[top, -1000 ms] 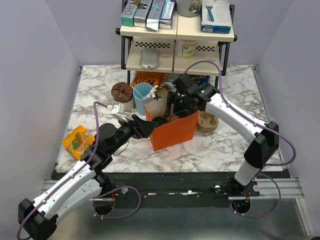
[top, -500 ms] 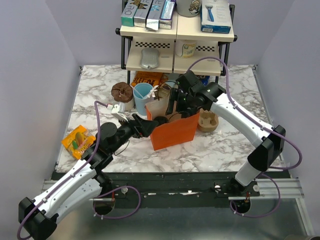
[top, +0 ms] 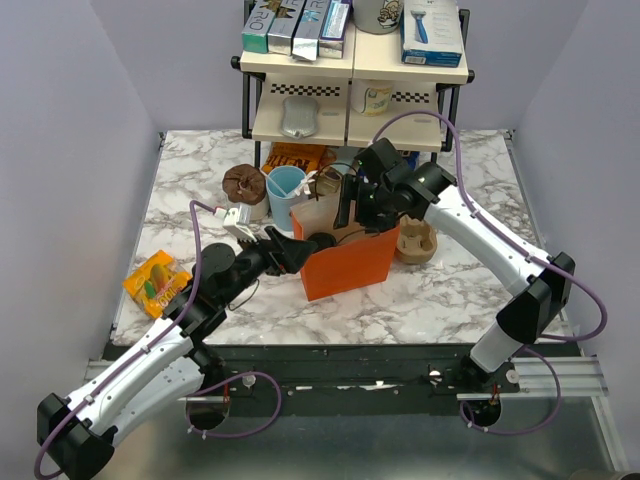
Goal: Pack the takeout coffee
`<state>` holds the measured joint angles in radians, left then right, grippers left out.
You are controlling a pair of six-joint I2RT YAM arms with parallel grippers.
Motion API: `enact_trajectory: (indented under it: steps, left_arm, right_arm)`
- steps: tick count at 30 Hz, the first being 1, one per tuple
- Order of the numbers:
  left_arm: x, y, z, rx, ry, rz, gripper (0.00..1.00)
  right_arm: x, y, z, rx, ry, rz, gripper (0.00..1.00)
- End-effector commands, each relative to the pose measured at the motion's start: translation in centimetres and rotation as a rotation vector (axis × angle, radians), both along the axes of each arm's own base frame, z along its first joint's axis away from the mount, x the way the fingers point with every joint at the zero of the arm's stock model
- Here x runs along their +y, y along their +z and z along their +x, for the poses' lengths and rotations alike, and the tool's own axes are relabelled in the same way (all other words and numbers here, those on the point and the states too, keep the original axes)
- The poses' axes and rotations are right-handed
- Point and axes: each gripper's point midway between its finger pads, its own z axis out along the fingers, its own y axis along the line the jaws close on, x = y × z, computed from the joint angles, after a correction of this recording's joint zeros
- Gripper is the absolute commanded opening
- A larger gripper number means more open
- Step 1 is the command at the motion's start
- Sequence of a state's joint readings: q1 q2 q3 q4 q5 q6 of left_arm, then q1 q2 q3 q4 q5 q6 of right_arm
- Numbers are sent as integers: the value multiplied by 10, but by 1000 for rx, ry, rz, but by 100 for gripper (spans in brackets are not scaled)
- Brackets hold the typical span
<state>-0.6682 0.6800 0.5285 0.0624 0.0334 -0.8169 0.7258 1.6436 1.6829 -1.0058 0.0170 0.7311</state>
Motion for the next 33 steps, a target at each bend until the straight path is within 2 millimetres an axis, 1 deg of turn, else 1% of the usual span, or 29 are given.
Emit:
enact_trajectory:
  steps: [1, 5, 13, 19, 26, 30, 31, 33]
  left_arm:
    - [6, 3, 6, 5, 46, 11, 99]
    - [5, 4, 6, 4, 46, 10, 99]
    - [4, 0, 7, 17, 48, 11, 99]
    - [5, 1, 8, 13, 51, 10, 99]
    - [6, 1, 9, 14, 59, 10, 99]
    - [7, 2, 9, 12, 66, 5, 99]
    - [7, 2, 9, 12, 67, 5, 99]
    - [8, 2, 8, 9, 67, 5, 99]
  right_arm:
    - [-4, 22, -4, -53, 57, -4, 84]
    - [-6, 25, -3, -79, 93, -20, 84]
    - [-8, 37, -1, -138, 126, -20, 84]
    - [-11, 41, 0, -161, 172, -54, 84]
    - [-13, 52, 9, -237, 191, -66, 84]
    - [-13, 65, 11, -286, 203, -53, 84]
    - [-13, 73, 12, -309, 203, -41, 84]
    - [-13, 82, 12, -337, 204, -31, 84]
